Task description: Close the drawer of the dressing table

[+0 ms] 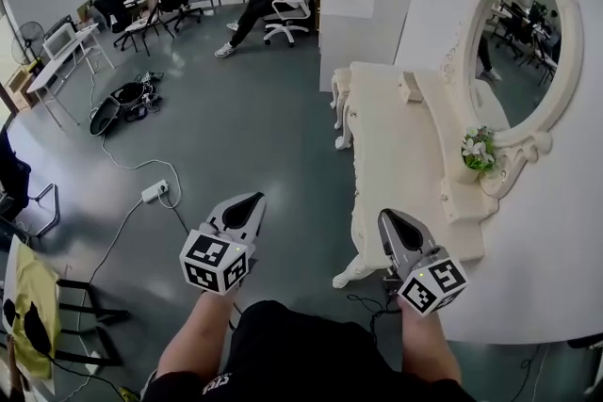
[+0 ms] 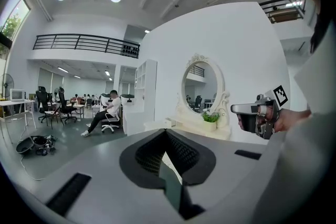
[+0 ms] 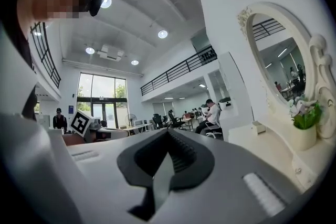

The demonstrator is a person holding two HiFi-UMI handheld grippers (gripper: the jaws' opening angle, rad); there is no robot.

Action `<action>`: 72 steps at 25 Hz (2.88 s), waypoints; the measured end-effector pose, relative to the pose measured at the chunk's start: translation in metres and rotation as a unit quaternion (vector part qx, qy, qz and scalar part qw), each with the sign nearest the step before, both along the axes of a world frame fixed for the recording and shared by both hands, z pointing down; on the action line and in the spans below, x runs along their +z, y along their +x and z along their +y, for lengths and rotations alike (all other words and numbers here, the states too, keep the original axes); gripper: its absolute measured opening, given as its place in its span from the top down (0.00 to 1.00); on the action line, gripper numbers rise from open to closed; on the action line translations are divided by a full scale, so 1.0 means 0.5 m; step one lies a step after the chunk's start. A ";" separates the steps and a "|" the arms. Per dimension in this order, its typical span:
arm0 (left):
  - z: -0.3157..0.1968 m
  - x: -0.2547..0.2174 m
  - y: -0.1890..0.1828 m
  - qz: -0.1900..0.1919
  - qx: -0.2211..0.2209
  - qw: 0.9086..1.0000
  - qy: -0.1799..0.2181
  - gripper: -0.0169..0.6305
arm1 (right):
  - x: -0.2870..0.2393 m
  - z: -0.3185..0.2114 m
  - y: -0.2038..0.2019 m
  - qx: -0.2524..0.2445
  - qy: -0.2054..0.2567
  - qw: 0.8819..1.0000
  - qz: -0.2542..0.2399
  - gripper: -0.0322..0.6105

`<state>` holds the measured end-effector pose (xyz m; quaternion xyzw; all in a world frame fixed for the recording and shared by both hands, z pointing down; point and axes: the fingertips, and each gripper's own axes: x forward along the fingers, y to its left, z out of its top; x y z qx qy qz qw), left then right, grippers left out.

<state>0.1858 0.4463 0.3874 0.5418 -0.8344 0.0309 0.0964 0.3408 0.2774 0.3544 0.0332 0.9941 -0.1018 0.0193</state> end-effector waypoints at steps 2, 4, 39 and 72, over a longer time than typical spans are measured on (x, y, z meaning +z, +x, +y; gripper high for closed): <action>-0.012 0.004 -0.001 0.004 -0.003 1.000 0.001 0.96 | 0.014 -0.017 0.000 -0.001 -0.009 1.000 0.008 0.94; -0.022 0.010 -0.008 0.008 -0.006 1.000 0.000 0.96 | 0.023 -0.028 -0.004 -0.004 -0.014 1.000 0.013 0.94; -0.203 0.090 -0.590 0.064 0.078 0.995 -0.014 0.96 | 0.058 -0.151 -0.599 0.048 -0.011 0.996 0.074 0.93; -0.682 0.124 -0.911 0.068 0.149 0.984 -0.065 0.96 | 0.096 -0.571 -0.899 0.095 -0.032 0.993 0.061 0.93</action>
